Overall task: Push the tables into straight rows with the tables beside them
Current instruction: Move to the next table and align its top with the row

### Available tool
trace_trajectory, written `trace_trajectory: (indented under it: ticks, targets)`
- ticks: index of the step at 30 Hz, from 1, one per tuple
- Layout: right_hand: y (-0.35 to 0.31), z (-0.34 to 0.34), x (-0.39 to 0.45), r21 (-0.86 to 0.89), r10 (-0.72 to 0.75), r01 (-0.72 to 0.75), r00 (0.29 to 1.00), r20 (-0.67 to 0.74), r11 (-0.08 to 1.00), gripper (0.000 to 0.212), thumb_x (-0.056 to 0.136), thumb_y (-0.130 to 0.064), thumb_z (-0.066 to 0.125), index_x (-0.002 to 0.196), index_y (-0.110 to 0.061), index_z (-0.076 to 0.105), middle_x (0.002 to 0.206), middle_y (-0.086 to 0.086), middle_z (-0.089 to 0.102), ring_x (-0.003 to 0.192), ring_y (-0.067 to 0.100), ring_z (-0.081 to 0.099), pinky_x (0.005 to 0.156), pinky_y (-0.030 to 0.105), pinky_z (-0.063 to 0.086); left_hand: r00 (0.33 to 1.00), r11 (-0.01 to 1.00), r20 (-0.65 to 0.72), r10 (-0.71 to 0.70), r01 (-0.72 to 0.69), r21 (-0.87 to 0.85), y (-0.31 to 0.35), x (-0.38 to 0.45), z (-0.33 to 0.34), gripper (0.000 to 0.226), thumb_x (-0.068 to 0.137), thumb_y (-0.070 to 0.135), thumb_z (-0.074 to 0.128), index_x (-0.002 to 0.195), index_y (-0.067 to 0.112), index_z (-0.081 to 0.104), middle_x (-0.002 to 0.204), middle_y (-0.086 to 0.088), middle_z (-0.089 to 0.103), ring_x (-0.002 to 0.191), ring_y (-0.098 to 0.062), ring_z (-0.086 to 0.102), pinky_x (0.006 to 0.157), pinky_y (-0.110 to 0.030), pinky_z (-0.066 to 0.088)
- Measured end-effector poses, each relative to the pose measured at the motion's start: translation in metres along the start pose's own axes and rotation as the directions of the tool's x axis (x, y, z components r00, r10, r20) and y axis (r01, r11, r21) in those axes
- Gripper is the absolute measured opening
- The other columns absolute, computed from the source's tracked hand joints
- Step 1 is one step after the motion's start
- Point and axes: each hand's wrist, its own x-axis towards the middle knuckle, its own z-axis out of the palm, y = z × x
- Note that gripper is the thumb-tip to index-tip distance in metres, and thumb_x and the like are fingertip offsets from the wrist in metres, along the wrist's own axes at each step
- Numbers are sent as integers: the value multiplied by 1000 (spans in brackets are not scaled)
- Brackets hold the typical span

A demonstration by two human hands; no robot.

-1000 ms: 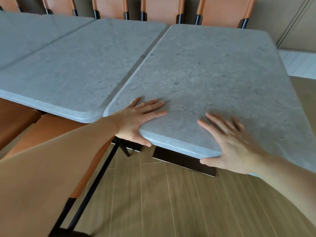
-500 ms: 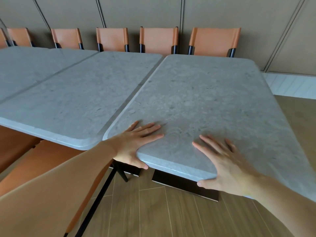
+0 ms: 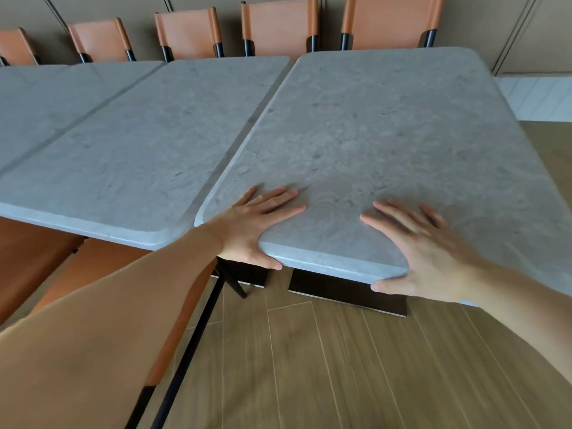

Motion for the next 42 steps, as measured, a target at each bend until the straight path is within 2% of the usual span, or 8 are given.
trace_trajectory:
  ticks: [9, 13, 18, 22, 25, 32, 35, 42]
  targets:
    - [3, 7, 1, 28, -10, 11, 1000, -23, 1000, 117, 61, -90, 52, 159, -44, 8, 170, -10, 0, 156, 12, 3, 127, 49, 4, 997, 1000, -78, 7, -7, 11, -3, -2, 9, 116, 67, 86, 51, 159, 46, -7, 169, 15, -11, 154, -6, -16, 126, -48, -7]
    - [4, 7, -1, 72, -33, 36, 999, -42, 997, 107, 66, -90, 29, 160, -40, 13, 171, -7, 3, 157, 14, 2, 126, 51, 2, 998, 1000, -66, -14, 14, -2, 2, -3, 7, 117, 64, 85, 54, 158, 48, -6, 168, 17, -12, 155, -6, -14, 126, -46, -7]
    - [6, -1, -3, 182, -29, 32, 999, -19, 983, 98, 77, -84, 15, 161, -35, 16, 171, -5, 4, 157, 13, -2, 125, 53, -1, 952, 977, 244, -185, 205, -62, 30, 3, -32, 116, 69, 87, 59, 158, 45, -3, 164, 21, -23, 151, -3, -25, 127, -49, -4]
    - [4, -16, 1, 300, 8, -44, 993, 120, 953, 84, 89, -79, 31, 160, -38, 14, 171, -6, -12, 157, 12, -10, 125, 50, -11, 824, 830, 389, -411, 515, -213, 77, 29, -76, 82, 88, 79, 37, 157, 45, 11, 169, 14, -2, 156, -15, 11, 123, -48, 19]
    - [7, -40, 4, 550, 54, -209, 957, 283, 809, 76, 96, -64, 49, 160, -37, 18, 169, -11, -16, 157, 16, -9, 125, 43, -7, 751, 784, 362, -552, 615, -81, 135, 47, -52, 79, 95, 75, 18, 160, 39, -10, 168, -9, -20, 156, -33, -7, 125, -51, 11]
    - [52, -93, -84, 956, 471, -242, 833, 292, -165, 35, 105, -14, 47, 137, -25, 54, 148, -3, 49, 126, 12, 54, 109, 41, 47, 603, 624, 438, -666, 773, -115, 146, 77, -89, 92, 83, 90, 2, 160, 42, 11, 169, -10, 16, 151, -37, 28, 119, -54, 24]
    - [77, -139, -124, 969, 499, -156, 835, 232, -190, 30, 105, -15, 48, 129, -30, 57, 144, -8, 54, 131, 11, 55, 104, 35, 49, 554, 517, 463, -693, 828, -217, 142, 79, -74, 133, 45, 105, -16, 159, 43, 16, 168, -9, 20, 152, -37, 25, 123, -57, 18]
    - [120, -254, -190, 999, 519, -27, 854, 39, -31, 22, 104, -26, 53, 119, -37, 64, 133, -13, 63, 123, 3, 60, 105, 35, 50, 696, 348, 215, -685, 572, -743, 276, 115, -157, 54, 107, 51, 31, 156, 28, 37, 166, -2, 27, 151, -24, 28, 121, -42, 21]
